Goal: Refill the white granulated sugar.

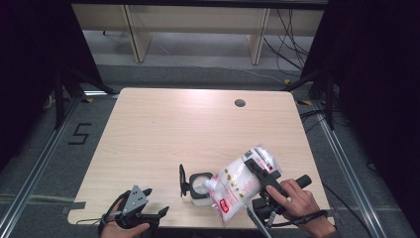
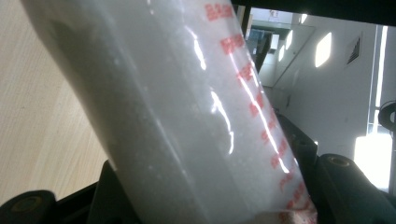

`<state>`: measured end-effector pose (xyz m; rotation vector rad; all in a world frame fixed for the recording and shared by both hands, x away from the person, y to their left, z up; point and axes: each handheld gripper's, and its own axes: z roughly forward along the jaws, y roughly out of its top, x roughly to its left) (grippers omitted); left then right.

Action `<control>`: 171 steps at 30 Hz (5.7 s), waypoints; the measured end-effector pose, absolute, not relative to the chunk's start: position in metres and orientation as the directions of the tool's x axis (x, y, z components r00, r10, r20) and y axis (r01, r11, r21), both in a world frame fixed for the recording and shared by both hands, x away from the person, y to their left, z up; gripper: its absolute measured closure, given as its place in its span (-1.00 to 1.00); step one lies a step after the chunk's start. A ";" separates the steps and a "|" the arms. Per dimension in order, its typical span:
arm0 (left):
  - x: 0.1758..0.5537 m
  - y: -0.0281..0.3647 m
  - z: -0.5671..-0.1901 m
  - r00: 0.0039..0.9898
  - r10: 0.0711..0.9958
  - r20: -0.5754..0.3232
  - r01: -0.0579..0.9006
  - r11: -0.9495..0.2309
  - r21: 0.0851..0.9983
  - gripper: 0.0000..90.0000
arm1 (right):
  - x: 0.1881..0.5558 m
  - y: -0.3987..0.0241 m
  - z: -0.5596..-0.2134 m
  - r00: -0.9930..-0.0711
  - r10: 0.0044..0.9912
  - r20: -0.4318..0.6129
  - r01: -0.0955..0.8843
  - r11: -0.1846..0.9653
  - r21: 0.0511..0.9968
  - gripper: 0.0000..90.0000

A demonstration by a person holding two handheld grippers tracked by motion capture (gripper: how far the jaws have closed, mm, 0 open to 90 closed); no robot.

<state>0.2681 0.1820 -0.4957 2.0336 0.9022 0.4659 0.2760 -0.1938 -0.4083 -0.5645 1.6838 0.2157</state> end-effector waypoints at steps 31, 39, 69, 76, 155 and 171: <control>0.267 0.181 -0.498 0.669 0.743 -0.002 0.421 -0.377 0.825 -0.59 | 0.277 -0.196 -0.406 -0.090 -0.254 -0.963 -0.477 0.860 -0.183 0.07; 0.266 0.182 -0.497 0.660 0.751 -0.004 0.435 -0.379 0.817 -0.59 | 0.277 -0.200 -0.403 -0.064 -0.249 -0.966 -0.482 0.856 -0.188 0.07; 0.267 0.181 -0.497 0.662 0.750 -0.007 0.431 -0.373 0.821 -0.59 | 0.272 -0.203 -0.401 -0.084 -0.240 -0.967 -0.471 0.865 -0.174 0.07; 0.266 0.182 -0.497 0.664 0.747 -0.002 0.432 -0.381 0.817 -0.59 | 0.273 -0.203 -0.403 -0.112 -0.223 -0.968 -0.454 0.878 -0.150 0.07; 0.266 0.181 -0.497 0.652 0.758 -0.028 0.448 -0.355 0.820 -0.59 | 0.272 -0.200 -0.399 -0.077 -0.259 -0.963 -0.464 0.864 -0.195 0.08; 0.266 0.185 -0.496 0.662 0.750 0.008 0.441 -0.398 0.805 -0.59 | 0.273 -0.201 -0.401 -0.078 -0.233 -0.969 -0.476 0.863 -0.169 0.09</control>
